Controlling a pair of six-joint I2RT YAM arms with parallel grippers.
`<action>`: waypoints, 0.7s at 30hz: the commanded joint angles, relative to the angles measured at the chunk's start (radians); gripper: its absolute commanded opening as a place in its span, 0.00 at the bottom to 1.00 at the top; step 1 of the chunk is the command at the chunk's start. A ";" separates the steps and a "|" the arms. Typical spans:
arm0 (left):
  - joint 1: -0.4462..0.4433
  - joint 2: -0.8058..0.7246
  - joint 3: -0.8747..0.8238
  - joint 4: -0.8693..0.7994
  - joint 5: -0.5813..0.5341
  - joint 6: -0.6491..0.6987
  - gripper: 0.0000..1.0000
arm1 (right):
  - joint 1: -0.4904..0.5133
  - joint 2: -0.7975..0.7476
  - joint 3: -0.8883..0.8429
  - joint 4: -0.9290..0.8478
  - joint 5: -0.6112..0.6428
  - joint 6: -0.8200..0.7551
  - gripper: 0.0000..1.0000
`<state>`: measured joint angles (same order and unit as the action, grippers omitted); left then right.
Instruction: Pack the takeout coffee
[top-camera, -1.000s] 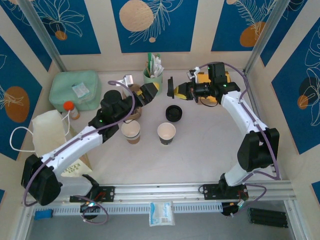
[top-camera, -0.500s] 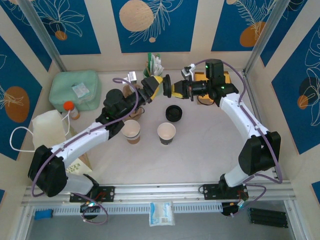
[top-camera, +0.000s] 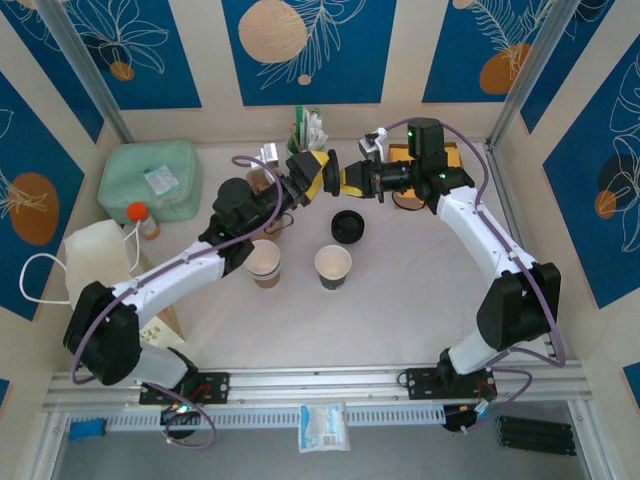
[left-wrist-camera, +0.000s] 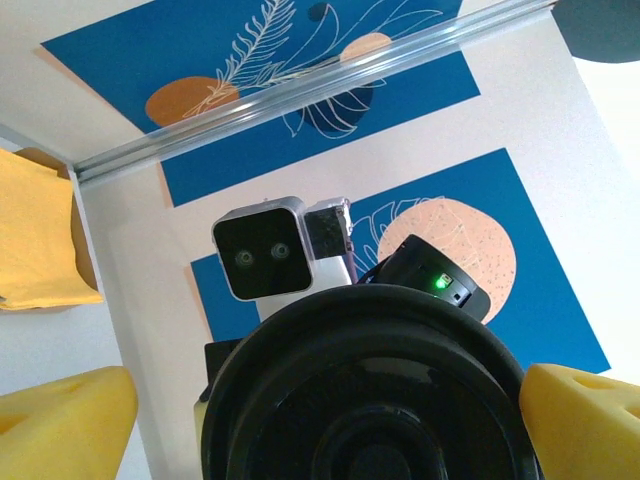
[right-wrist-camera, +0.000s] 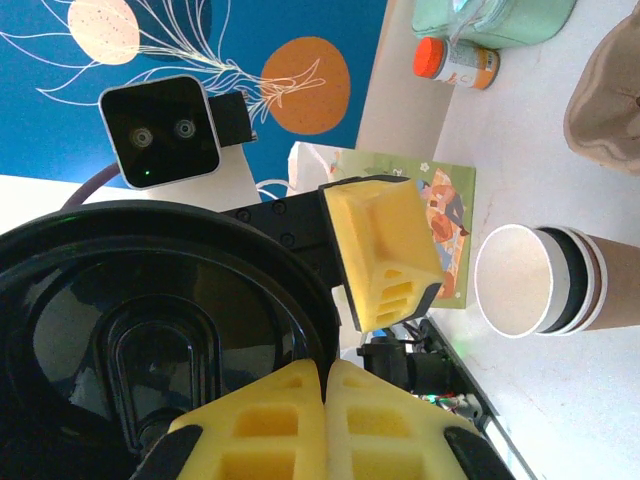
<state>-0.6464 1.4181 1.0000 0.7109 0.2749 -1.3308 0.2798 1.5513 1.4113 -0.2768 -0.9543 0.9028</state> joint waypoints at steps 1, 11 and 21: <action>-0.007 0.008 0.048 0.059 0.027 -0.005 0.96 | 0.004 -0.003 0.017 0.001 -0.024 0.011 0.00; -0.007 0.019 0.048 0.070 0.027 -0.013 0.93 | 0.012 0.001 0.015 0.005 -0.023 0.013 0.00; -0.009 0.030 0.035 0.082 0.020 -0.018 0.91 | 0.015 0.003 0.022 0.003 -0.026 0.013 0.00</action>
<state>-0.6495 1.4433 1.0210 0.7410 0.2813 -1.3384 0.2890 1.5524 1.4113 -0.2760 -0.9543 0.9077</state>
